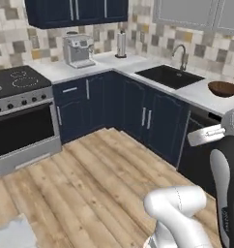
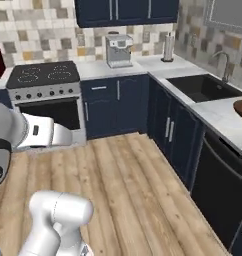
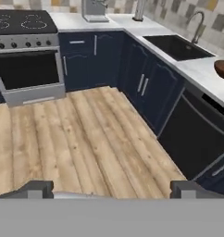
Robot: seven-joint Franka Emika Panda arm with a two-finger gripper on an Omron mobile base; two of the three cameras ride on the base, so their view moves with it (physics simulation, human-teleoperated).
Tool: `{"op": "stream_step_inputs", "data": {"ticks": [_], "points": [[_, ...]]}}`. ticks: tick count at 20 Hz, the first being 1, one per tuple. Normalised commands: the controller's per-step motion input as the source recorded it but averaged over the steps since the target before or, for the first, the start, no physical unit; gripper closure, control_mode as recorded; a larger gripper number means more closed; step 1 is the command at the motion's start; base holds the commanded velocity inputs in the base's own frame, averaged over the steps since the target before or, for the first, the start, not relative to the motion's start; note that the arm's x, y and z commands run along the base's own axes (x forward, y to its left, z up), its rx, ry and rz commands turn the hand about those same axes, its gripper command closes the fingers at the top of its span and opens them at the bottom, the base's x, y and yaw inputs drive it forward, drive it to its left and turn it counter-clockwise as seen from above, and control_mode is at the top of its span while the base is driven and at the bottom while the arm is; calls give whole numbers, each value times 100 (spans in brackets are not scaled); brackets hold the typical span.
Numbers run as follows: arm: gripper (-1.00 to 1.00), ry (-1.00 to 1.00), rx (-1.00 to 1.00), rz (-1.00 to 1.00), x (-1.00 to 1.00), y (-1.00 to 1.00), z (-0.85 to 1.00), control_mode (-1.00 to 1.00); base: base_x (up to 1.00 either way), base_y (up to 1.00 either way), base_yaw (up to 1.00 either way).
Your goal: Clear the mugs and bowl far away from the sink.
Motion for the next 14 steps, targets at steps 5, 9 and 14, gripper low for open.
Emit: {"op": "stream_step_inputs", "data": {"ticks": [5, 9, 14], "points": [[-100, 0, 0, 0, 0, 0, 0, 100, 37, -7, -72], [-100, 0, 0, 0, 0, 0, 0, 100, 83, 11, -55], [-100, 0, 0, 0, 0, 0, 0, 100, 92, 43, -71]]}}
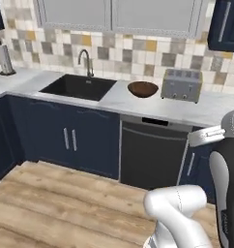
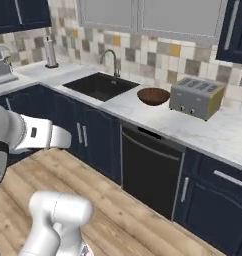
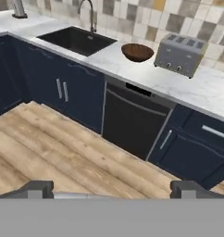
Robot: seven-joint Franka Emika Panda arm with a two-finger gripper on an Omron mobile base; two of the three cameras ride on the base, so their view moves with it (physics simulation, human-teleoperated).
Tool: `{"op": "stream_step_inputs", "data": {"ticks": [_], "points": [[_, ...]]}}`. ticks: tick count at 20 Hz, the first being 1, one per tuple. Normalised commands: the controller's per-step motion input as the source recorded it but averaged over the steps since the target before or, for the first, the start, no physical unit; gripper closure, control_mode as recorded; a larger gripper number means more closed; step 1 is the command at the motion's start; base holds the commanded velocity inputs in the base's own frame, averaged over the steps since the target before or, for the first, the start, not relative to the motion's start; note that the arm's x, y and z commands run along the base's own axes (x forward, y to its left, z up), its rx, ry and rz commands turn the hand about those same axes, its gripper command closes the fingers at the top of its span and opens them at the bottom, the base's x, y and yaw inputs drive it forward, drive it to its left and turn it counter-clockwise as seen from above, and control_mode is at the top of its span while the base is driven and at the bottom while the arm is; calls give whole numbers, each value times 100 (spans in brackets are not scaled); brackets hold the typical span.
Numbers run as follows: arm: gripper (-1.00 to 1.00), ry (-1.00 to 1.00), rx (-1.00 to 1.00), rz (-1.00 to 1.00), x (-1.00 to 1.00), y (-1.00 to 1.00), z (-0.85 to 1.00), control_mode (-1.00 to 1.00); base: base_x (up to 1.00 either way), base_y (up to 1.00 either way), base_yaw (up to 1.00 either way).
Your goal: Clear the mugs and bowl far away from the sink.
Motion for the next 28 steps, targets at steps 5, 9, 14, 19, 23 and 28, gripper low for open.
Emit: {"op": "stream_step_inputs", "data": {"ticks": [5, 9, 14, 19, 23, 28], "points": [[-100, 0, 0, 0, 0, 0, 0, 100, 69, 59, -82], [-100, 0, 0, 0, 0, 0, 0, 100, 76, 68, -80], [-100, 0, 0, 0, 0, 0, 0, 100, 89, 99, -55], [-100, 0, 0, 0, 0, 0, 0, 100, 86, 100, -52], [-100, 0, 0, 0, 0, 0, 0, 100, 61, 82, -60], [-100, 0, 0, 0, 0, 0, 0, 100, 9, 45, -37]]}}
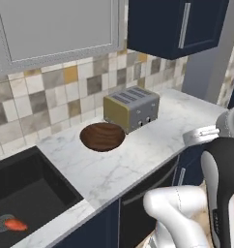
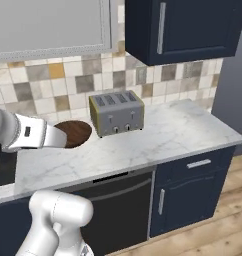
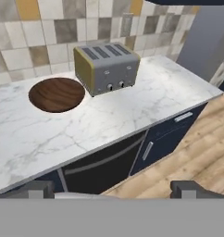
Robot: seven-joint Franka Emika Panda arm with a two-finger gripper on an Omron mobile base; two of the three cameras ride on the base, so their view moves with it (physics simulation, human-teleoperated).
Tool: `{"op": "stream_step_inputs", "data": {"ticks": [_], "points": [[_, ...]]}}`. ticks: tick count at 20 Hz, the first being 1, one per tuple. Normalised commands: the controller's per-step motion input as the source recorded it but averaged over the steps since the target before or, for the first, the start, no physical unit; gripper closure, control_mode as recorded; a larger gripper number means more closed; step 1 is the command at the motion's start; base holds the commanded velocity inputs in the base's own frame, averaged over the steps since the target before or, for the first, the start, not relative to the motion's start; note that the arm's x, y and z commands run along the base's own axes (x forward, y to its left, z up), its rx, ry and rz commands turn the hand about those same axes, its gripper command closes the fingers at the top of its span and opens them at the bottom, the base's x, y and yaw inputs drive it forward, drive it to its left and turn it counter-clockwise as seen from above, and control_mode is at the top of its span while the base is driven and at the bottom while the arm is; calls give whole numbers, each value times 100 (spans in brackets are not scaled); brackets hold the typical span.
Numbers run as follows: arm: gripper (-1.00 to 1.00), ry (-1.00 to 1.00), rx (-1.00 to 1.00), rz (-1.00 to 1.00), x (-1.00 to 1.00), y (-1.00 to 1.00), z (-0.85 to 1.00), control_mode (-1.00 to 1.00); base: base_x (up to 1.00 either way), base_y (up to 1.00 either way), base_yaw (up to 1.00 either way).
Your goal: Clear the mugs and bowl far away from the sink.
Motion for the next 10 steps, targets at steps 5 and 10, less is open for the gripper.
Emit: {"op": "stream_step_inputs", "data": {"ticks": [5, 10], "points": [[-100, 0, 0, 0, 0, 0, 0, 100, 7, 56, 0], [-100, 0, 0, 0, 0, 0, 0, 100, 28, 100, 25]]}}
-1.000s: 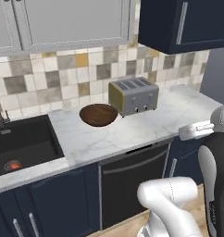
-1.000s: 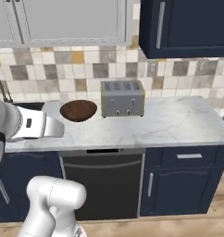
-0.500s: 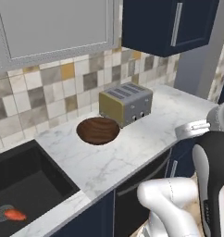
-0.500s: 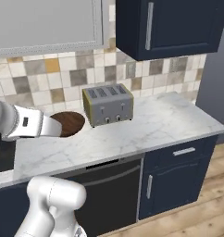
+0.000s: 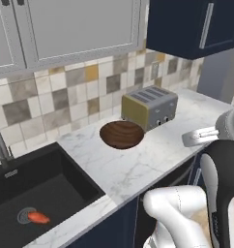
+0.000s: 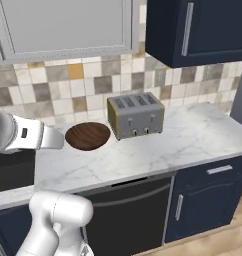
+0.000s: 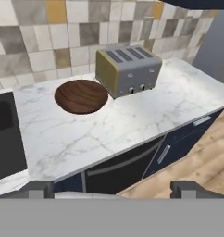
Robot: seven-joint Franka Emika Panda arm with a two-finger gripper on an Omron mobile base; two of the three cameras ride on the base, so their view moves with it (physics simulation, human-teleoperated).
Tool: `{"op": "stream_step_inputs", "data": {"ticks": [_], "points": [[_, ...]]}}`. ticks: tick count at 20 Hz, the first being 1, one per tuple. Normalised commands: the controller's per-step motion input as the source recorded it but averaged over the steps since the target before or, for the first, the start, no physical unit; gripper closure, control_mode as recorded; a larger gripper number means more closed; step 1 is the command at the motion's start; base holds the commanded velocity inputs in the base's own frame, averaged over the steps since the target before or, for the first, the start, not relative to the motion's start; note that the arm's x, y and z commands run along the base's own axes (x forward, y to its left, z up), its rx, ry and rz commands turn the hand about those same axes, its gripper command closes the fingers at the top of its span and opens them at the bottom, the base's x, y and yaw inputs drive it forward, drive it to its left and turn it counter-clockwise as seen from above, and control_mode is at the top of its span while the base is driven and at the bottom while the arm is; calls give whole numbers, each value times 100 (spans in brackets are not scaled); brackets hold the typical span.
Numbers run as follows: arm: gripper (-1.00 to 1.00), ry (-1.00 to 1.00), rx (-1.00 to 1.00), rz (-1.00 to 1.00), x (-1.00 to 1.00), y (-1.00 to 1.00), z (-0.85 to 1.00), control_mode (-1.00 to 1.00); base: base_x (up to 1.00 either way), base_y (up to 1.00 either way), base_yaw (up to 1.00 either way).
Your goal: Clear the mugs and bowl far away from the sink.
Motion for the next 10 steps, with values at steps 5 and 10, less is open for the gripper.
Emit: {"op": "stream_step_inputs", "data": {"ticks": [5, 10], "points": [[-100, 0, 0, 0, 0, 0, 0, 100, 33, 50, 24], [-100, 0, 0, 0, 0, 0, 0, 100, 47, 0, 28]]}}
